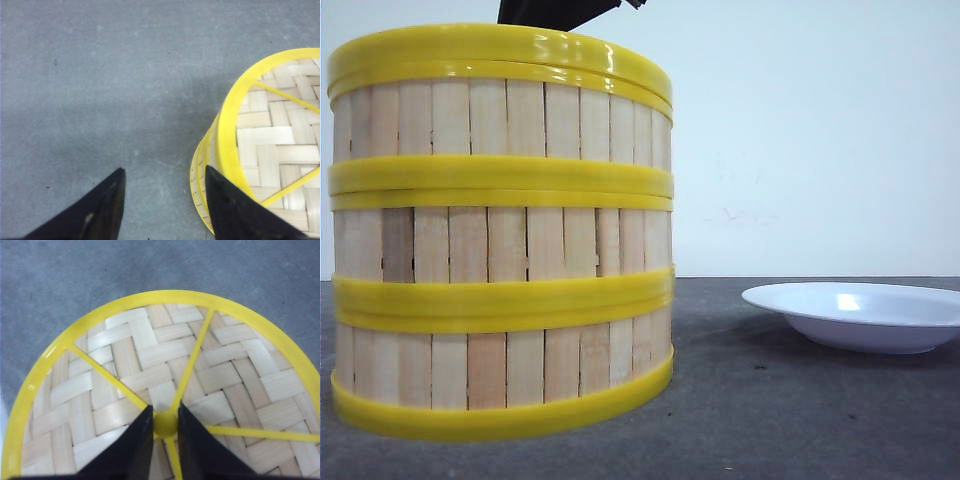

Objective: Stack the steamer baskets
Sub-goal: 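Lower the lid onto the top basket and open the right gripper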

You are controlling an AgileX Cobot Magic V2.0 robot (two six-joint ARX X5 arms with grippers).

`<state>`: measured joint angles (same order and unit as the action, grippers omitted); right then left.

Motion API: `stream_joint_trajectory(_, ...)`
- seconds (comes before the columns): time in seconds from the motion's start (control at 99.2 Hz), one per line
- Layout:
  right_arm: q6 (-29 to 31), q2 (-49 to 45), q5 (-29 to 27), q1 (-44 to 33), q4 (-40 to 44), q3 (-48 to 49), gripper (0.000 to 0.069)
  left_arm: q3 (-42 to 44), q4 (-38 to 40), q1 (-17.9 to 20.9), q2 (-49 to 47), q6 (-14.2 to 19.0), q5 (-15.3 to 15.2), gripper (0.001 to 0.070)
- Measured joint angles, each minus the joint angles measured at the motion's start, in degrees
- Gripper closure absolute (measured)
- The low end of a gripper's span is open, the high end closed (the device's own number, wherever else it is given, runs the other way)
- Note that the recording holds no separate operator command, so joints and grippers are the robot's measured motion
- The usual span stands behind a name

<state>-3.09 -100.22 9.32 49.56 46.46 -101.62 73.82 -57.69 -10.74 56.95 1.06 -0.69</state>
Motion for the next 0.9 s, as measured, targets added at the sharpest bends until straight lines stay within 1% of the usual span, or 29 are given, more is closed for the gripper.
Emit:
stream_joint_trajectory(0.04,0.00,-0.02,-0.11,0.00,0.00,0.00,0.0572,0.00,0.00,0.00,0.00,-0.02,0.00,0.0410)
stream_joint_trajectory(0.151,0.22,-0.13,-0.28,-0.02,0.24,0.00,0.0412,0.00,0.00,0.00,0.00,0.00,0.00,0.0410)
stream_joint_trajectory(0.192,0.35,-0.07,-0.33,-0.09,0.24,0.00,0.0377,0.00,0.00,0.00,0.00,-0.02,0.00,0.0410)
stream_joint_trajectory(0.242,0.48,0.24,-0.35,-0.17,0.26,0.00,0.0355,0.00,0.00,0.00,0.00,0.00,0.00,0.0410)
stream_joint_trajectory(0.363,0.55,2.71,-0.35,-0.17,0.50,0.00,0.0339,0.00,0.00,0.00,0.00,0.00,0.00,0.0410)
stream_joint_trajectory(0.585,0.55,12.92,-0.63,-2.23,4.22,0.00,0.0337,0.00,0.00,0.00,0.00,-0.24,0.00,0.0410)
stream_joint_trajectory(0.756,0.55,18.32,-4.68,-7.87,8.35,0.83,0.0337,-0.20,-0.28,0.00,-0.09,-0.42,0.00,0.0410)
stream_joint_trajectory(0.897,0.55,23.63,-5.07,-14.64,9.49,7.65,0.0337,-3.30,0.24,0.00,-1.60,-0.42,0.00,0.0410)
